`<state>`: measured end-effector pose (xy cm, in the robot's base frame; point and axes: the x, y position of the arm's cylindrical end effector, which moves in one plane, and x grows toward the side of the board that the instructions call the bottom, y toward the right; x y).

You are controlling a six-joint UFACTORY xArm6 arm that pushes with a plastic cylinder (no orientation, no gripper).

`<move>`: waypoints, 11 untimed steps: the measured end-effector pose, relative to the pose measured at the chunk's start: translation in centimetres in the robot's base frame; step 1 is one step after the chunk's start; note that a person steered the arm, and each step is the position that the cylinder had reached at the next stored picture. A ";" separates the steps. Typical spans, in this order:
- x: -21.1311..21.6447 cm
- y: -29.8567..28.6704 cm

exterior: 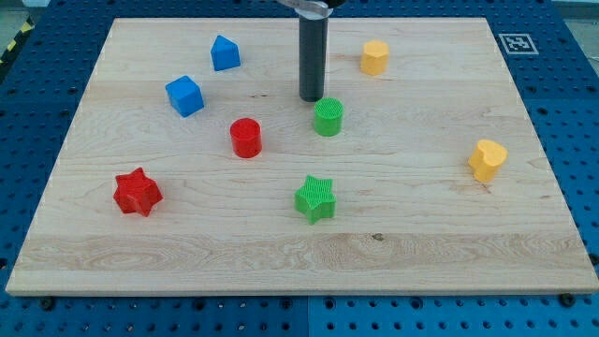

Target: Slide the cube above the red circle

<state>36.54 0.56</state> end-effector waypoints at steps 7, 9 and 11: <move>1.7 -19.8; 0.9 -14.4; 0.4 -8.6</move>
